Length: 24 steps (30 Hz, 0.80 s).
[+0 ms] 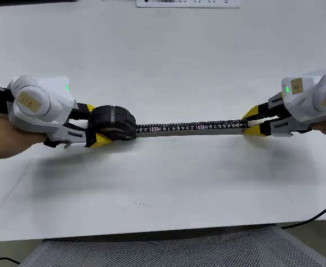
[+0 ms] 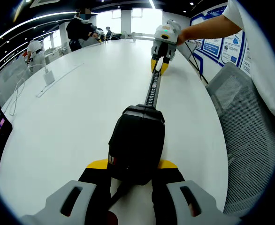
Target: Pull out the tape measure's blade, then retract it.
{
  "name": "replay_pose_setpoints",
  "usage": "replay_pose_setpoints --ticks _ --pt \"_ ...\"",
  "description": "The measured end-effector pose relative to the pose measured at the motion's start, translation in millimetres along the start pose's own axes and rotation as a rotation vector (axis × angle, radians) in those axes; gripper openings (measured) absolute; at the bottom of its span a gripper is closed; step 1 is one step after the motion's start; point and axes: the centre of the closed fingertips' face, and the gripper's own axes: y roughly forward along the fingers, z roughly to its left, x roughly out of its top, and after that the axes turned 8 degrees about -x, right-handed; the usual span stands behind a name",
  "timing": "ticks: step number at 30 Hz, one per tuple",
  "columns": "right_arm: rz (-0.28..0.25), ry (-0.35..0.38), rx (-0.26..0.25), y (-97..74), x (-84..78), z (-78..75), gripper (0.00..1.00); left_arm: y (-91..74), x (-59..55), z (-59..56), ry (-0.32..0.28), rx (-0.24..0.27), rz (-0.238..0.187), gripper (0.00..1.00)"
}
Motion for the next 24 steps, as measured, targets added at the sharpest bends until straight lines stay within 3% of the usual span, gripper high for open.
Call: replay_pose_setpoints --ticks 19,24 --pt "0.012 -0.010 -0.007 -0.3 -0.4 1.2 0.12 -0.8 -0.2 1.1 0.011 -0.002 0.012 0.29" --pt "0.003 0.053 -0.021 -1.8 2.1 -0.8 0.23 -0.3 -3.0 0.8 0.008 0.002 0.027 0.33"
